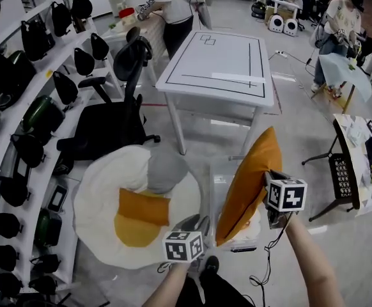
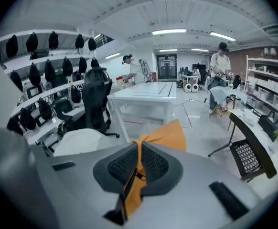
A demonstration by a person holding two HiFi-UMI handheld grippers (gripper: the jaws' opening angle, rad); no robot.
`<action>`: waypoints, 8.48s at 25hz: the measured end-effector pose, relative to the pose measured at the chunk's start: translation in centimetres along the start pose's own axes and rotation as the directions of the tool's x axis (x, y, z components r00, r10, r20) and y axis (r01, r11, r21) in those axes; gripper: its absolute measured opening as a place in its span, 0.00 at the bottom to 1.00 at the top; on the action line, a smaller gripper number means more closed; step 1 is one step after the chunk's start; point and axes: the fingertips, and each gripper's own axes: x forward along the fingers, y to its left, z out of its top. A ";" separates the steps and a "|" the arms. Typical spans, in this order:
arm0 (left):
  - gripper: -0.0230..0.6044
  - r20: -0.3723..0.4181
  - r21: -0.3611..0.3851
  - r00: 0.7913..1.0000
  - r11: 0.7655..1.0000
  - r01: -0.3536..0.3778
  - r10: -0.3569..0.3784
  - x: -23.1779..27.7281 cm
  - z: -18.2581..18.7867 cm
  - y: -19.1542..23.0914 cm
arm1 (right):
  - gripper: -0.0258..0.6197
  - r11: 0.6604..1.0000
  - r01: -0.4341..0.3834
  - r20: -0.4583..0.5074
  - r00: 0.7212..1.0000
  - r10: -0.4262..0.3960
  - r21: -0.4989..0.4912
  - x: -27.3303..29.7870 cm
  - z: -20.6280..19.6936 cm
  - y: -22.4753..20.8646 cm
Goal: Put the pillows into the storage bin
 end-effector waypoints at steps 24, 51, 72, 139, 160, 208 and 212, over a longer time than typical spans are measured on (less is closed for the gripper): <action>0.23 -0.118 -0.065 0.992 0.997 -0.043 0.035 1.6 -4.7 3.3 | 0.08 0.859 0.239 -0.401 0.806 -0.436 -0.454 6.0 -22.1 -9.5; 0.23 -0.074 -0.262 0.940 0.903 -0.339 0.332 -5.8 -8.3 20.6 | 0.09 0.792 -0.392 -0.404 0.892 0.203 -0.467 16.2 -21.3 25.6; 0.23 -0.128 -0.441 0.913 0.803 -0.402 0.387 -0.9 -17.5 42.9 | 0.21 0.402 -0.498 -0.512 0.855 0.081 -0.768 39.7 -33.4 36.0; 0.23 -0.086 -0.380 0.960 0.882 -0.280 0.267 -8.4 -9.7 32.7 | 0.05 0.823 -0.545 -0.628 0.700 0.340 -0.162 15.3 -28.1 37.5; 0.23 -0.129 -0.128 0.989 0.987 -0.094 0.078 -2.2 -4.6 13.9 | 0.05 0.933 -0.329 -0.290 0.887 0.359 0.146 4.4 -17.4 19.2; 0.23 -0.237 -0.046 0.971 0.999 0.027 -0.037 3.2 -8.5 3.4 | 0.04 0.995 0.078 -0.428 0.903 -0.043 0.066 3.2 -28.2 1.7; 0.23 -0.236 -0.027 0.971 0.999 0.036 -0.041 2.6 -8.5 2.4 | 0.04 0.979 0.041 -0.350 0.936 0.032 0.198 0.8 -27.1 3.3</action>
